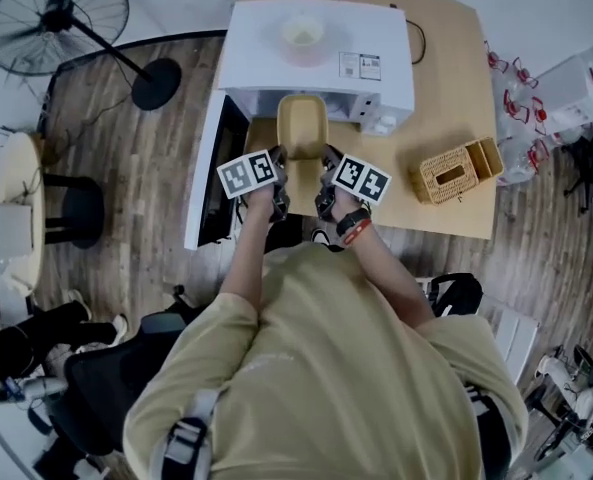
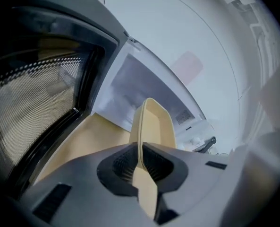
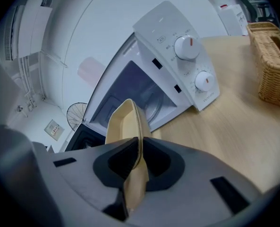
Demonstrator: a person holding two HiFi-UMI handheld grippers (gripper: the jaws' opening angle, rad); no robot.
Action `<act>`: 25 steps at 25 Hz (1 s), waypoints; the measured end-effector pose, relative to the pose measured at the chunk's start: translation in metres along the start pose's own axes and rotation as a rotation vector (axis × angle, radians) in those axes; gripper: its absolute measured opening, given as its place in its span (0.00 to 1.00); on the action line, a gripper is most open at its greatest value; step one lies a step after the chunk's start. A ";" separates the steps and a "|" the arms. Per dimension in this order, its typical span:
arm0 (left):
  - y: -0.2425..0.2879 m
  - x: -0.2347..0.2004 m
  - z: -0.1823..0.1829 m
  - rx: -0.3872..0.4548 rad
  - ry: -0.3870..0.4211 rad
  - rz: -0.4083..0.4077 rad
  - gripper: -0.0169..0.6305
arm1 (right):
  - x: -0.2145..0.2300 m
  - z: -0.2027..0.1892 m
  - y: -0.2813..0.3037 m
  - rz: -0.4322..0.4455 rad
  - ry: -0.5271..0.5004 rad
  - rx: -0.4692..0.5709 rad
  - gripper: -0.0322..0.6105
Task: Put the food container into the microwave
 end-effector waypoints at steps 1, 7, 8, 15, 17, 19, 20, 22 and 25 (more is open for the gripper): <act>0.004 0.000 0.006 0.001 0.001 -0.005 0.10 | -0.002 0.005 0.005 -0.002 0.000 0.005 0.13; 0.035 -0.004 0.033 0.005 0.011 -0.013 0.10 | -0.005 0.023 0.034 -0.041 -0.014 0.026 0.13; 0.039 -0.005 0.035 0.010 0.013 -0.015 0.10 | -0.005 0.025 0.038 -0.045 -0.016 0.029 0.13; 0.064 -0.003 0.049 0.124 0.019 -0.109 0.10 | 0.000 0.043 0.059 -0.046 0.012 0.145 0.13; 0.069 -0.001 0.055 0.150 0.033 -0.124 0.10 | 0.001 0.047 0.065 -0.036 0.017 0.160 0.13; 0.074 -0.001 0.061 0.163 0.039 -0.137 0.10 | 0.001 0.053 0.070 -0.028 0.012 0.169 0.13; 0.078 -0.002 0.063 0.165 0.039 -0.141 0.10 | 0.001 0.055 0.073 -0.026 0.009 0.172 0.13; 0.084 -0.004 0.067 0.170 0.042 -0.142 0.10 | 0.001 0.058 0.080 -0.027 0.003 0.176 0.13; 0.091 -0.005 0.069 0.181 0.075 -0.137 0.10 | 0.003 0.061 0.088 -0.034 -0.016 0.178 0.13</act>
Point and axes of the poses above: the fingertips, and each gripper's own axes: y forward along the fingers, x to its right, z out of its top, the point moved 8 cm from there along -y, backward along the fingers, and after that the axes turned 5 degrees about x, right-handed, at the moved point
